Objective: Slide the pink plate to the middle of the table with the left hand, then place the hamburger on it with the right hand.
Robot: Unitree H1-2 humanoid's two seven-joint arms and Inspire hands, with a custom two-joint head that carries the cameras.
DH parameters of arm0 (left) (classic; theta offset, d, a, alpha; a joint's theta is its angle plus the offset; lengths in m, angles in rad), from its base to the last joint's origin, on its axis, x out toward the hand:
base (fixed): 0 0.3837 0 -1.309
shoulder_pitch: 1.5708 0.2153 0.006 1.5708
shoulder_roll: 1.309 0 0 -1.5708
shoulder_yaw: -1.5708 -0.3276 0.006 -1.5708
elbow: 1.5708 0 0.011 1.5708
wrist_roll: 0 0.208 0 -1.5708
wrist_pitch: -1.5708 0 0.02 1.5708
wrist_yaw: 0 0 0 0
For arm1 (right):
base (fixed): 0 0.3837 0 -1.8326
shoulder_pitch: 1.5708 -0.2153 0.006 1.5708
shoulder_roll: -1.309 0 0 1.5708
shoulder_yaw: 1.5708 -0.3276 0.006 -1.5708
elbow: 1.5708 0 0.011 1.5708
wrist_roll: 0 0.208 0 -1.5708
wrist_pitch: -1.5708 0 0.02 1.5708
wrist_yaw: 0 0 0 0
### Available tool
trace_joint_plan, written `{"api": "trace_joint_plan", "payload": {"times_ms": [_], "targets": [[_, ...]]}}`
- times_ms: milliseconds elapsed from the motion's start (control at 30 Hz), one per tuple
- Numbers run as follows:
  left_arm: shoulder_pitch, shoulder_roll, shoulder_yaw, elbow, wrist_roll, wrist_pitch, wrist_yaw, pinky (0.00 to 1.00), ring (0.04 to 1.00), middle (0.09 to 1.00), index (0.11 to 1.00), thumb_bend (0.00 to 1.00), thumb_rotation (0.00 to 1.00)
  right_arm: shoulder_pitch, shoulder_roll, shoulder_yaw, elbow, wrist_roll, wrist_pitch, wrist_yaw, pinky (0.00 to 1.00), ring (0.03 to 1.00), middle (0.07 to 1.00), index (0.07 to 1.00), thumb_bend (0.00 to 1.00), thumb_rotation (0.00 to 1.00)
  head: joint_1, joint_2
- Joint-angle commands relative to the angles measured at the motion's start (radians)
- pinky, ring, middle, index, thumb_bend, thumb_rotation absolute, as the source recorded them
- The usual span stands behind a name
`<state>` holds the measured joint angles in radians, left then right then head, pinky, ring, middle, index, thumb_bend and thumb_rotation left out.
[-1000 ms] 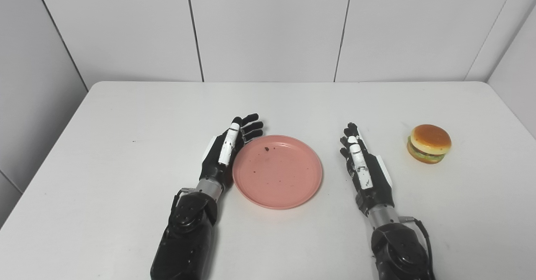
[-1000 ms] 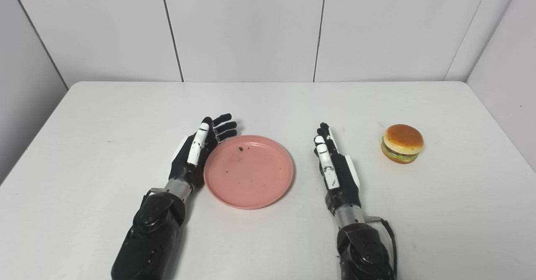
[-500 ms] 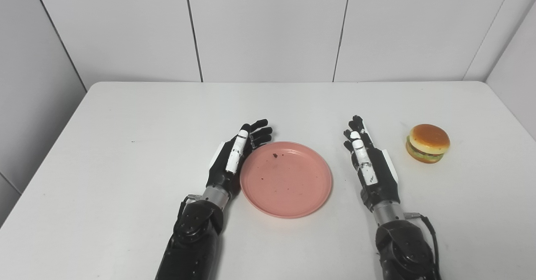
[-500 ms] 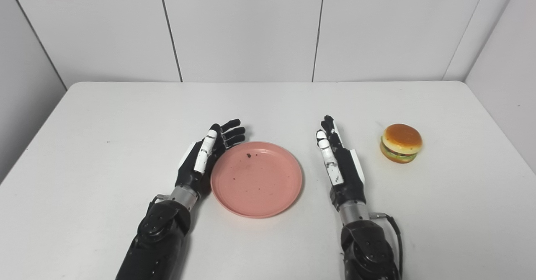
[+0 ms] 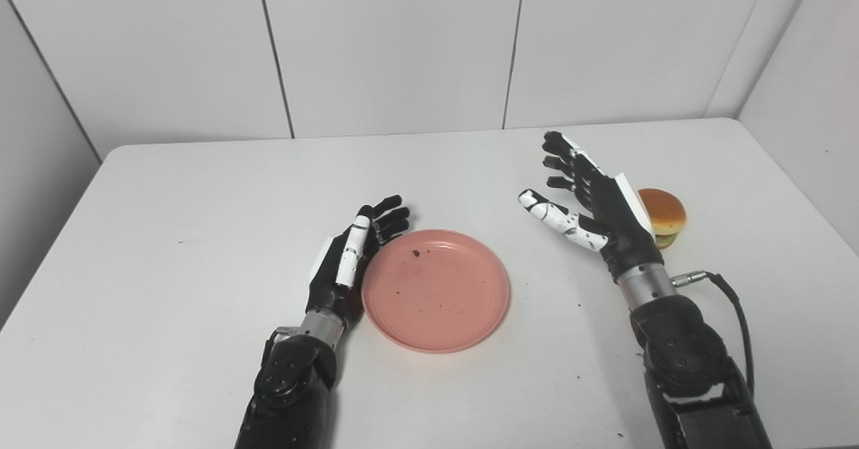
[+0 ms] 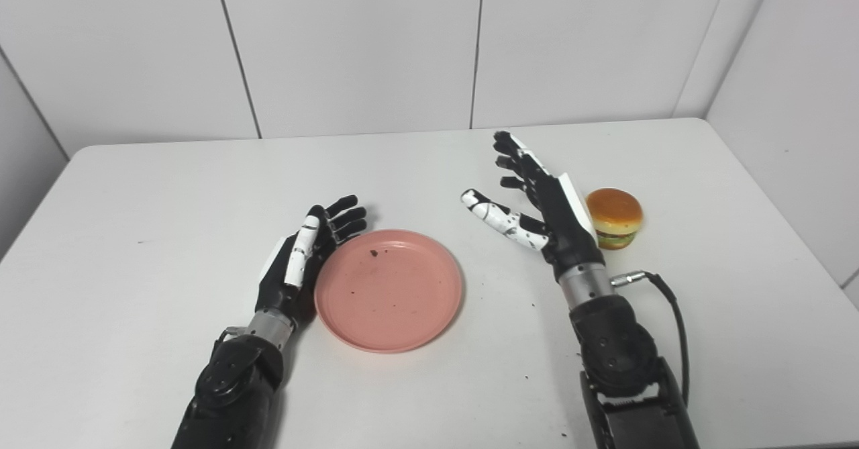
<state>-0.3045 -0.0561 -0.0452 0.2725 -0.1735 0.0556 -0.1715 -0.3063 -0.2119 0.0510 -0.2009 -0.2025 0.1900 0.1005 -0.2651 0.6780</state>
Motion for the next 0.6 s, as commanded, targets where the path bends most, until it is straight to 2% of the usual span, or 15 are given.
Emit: {"api": "trace_joint_plan", "payload": {"times_ms": [0,167,367,500,567], "targets": [[0.018,0.006,0.007,0.007,-0.010,0.029,-0.003,0.83,0.839,0.818,0.784,0.40,1.00,-0.055,-0.054,-0.007,-0.042,-0.030,0.025,0.018,0.81,0.871,0.887,0.881,0.65,0.45,-0.017,-0.004],[0.020,0.003,0.020,-0.004,-0.014,0.039,-0.003,0.80,0.825,0.805,0.777,0.37,1.00,-0.096,-0.142,-0.022,-0.051,-0.076,0.082,0.061,0.81,0.871,0.884,0.871,0.67,0.37,-0.044,-0.010],[0.016,0.016,0.022,0.006,-0.017,0.023,-0.022,0.82,0.833,0.813,0.780,0.39,1.00,-0.134,-0.246,-0.003,-0.080,-0.171,0.198,0.126,0.76,0.859,0.883,0.857,0.69,0.38,-0.092,-0.018],[0.013,0.023,0.028,0.016,-0.017,0.012,-0.022,0.81,0.824,0.807,0.778,0.39,1.00,-0.155,-0.299,0.004,-0.063,-0.211,0.196,0.148,0.75,0.860,0.879,0.856,0.69,0.35,-0.117,-0.024],[0.012,0.025,0.031,0.015,-0.017,0.017,-0.024,0.80,0.821,0.806,0.781,0.39,1.00,-0.165,-0.323,0.010,-0.052,-0.241,0.201,0.159,0.79,0.876,0.881,0.854,0.69,0.36,-0.125,-0.025]]}}
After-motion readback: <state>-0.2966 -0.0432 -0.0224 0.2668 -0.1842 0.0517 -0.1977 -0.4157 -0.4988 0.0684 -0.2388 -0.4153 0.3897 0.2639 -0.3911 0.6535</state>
